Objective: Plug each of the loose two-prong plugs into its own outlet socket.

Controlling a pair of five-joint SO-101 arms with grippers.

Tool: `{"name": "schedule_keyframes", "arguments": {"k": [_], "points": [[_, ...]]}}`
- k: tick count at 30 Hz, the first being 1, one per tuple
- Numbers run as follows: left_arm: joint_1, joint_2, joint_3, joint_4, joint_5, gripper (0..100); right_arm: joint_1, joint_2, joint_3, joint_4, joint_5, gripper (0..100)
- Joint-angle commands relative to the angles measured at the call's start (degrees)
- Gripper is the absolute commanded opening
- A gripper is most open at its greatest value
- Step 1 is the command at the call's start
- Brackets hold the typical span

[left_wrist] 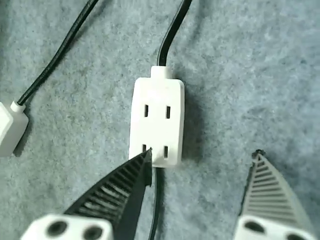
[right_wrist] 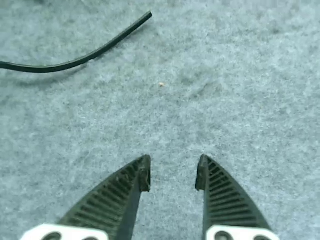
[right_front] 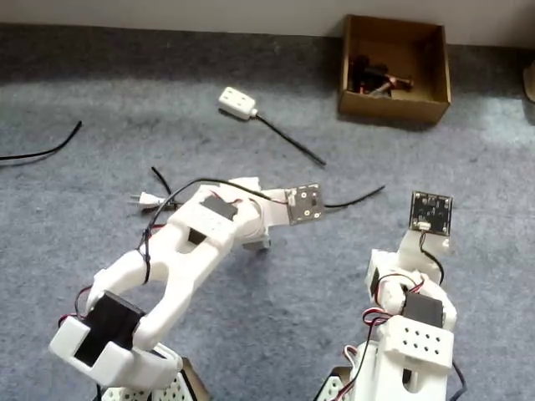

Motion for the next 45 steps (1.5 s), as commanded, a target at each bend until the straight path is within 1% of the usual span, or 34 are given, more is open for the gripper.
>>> {"name": "schedule_keyframes", "arguments": {"k": [1, 7, 15, 23, 28, 34, 40, 45], "points": [[0.22, -0.04, -4.97, -0.44, -0.35, 29, -0.66, -1.19, -1.01, -1.19, 0.88, 15.4], [-1.98, 2.42, -8.92, -0.44, -0.35, 29, -0.66, -1.19, -1.01, -1.19, 0.97, 15.4], [-2.95, 14.37, -16.04, -0.18, -0.44, 29, -0.66, -1.19, -1.01, -1.19, 0.97, 15.4], [-3.74, 16.31, -18.42, -0.35, -0.44, 28, -0.66, -1.19, -1.01, -1.19, 0.97, 15.4], [-3.74, 16.31, -18.42, -0.18, -0.53, 21, -0.66, -1.19, -1.01, -1.19, 1.05, 15.4], [-3.74, 16.31, -18.24, -0.18, -0.35, 20, -0.66, -1.19, -1.01, -1.19, 1.05, 15.4], [-3.74, 16.31, -18.33, -0.26, -0.35, 9, -0.66, -1.19, -1.01, -1.19, 1.05, 15.4], [-3.30, 16.31, -18.33, -0.35, -0.35, 3, -0.66, -1.19, -1.01, -1.19, 1.05, 15.4]]}}
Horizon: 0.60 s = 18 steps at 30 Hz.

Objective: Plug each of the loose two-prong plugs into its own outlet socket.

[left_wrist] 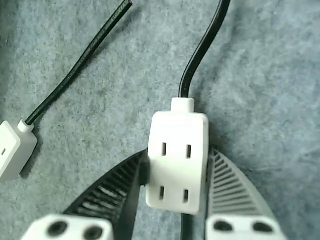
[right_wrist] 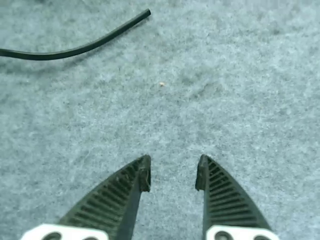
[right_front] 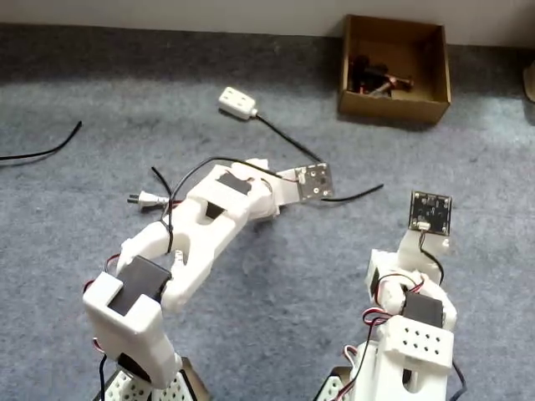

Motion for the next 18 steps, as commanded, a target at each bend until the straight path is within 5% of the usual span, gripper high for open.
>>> {"name": "schedule_keyframes", "arguments": {"k": [1, 6, 10, 18], "points": [[-0.40, -0.13, -2.77, -0.35, -0.62, 2, -0.66, -1.19, -1.01, -1.19, 0.70, 15.4], [-0.31, -0.66, -2.77, -0.18, 0.09, 1, -0.66, -1.19, -1.01, -1.19, 0.70, 15.4], [-0.31, -0.66, -4.88, 0.09, 9.93, 1, -0.66, -1.19, -1.01, -1.27, 0.70, 15.4], [2.51, -0.66, -15.16, 15.12, 20.66, 1, -0.66, -1.19, -1.01, -1.27, 0.70, 15.4]]}}
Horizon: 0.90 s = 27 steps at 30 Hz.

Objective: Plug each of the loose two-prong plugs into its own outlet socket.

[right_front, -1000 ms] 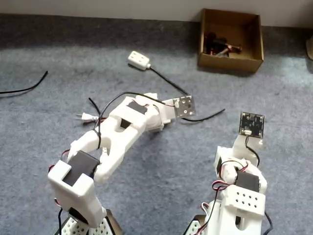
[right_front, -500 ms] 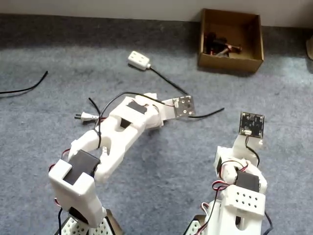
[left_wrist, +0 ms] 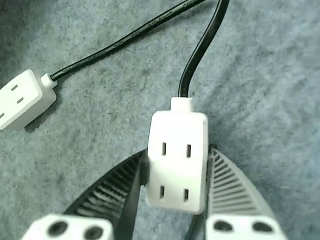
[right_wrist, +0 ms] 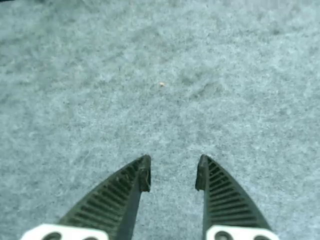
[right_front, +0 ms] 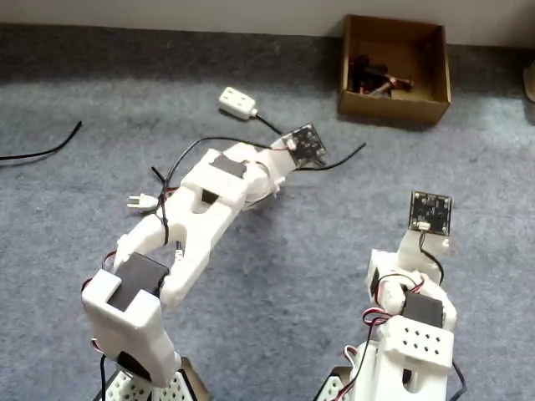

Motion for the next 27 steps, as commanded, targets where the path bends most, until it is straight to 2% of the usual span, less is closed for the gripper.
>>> {"name": "schedule_keyframes", "arguments": {"k": [1, 8, 12, 17, 20, 27], "points": [[3.30, -0.75, -7.08, 6.95, 4.66, 1, -0.66, -1.19, -1.01, -1.27, 0.70, 15.4], [7.69, -0.84, -13.49, 17.41, 10.29, 1, -0.66, -1.19, -1.01, -1.27, 0.70, 15.4], [10.15, -2.33, -13.05, 19.16, 10.46, 1, -0.66, -1.19, -1.01, -1.27, 0.70, 15.4], [11.47, -10.51, -6.81, 18.73, 10.55, 1, -0.40, -1.19, -1.01, -1.27, 0.44, 15.4], [11.21, -14.55, -2.33, 16.88, 13.71, 1, -0.40, -1.19, -1.01, -1.27, 0.35, 15.4], [11.65, -16.48, 9.63, 6.59, 21.71, 1, -0.31, -1.19, -1.01, -1.27, 0.35, 15.4]]}}
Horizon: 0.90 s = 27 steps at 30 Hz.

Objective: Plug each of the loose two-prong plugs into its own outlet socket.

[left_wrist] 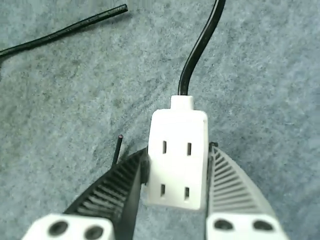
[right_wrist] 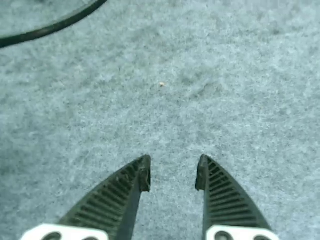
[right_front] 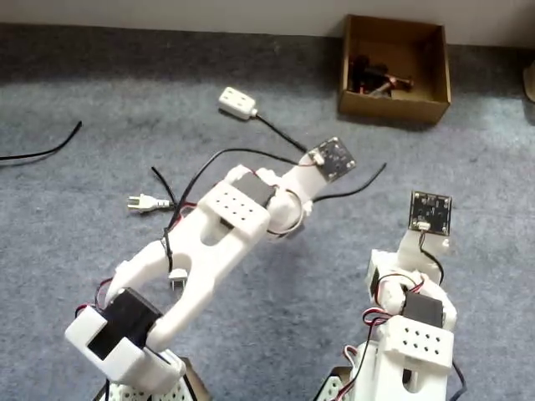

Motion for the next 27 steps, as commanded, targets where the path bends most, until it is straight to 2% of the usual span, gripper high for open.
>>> {"name": "schedule_keyframes", "arguments": {"k": [1, 6, 16, 27], "points": [[0.75, -3.74, 3.91, -5.98, 3.87, 1, -0.31, -1.19, -1.01, -1.27, 0.35, 15.4], [2.77, -3.65, 8.84, -11.43, 6.42, 1, -0.31, -1.19, -1.01, -1.27, 0.35, 15.4], [1.98, -3.30, 13.49, -18.99, 14.77, 1, -0.48, -1.19, -1.01, -1.27, 0.35, 15.4], [2.42, -1.80, 14.90, -20.22, 16.35, 1, -0.57, -1.19, -0.92, -1.27, 0.35, 15.4]]}}
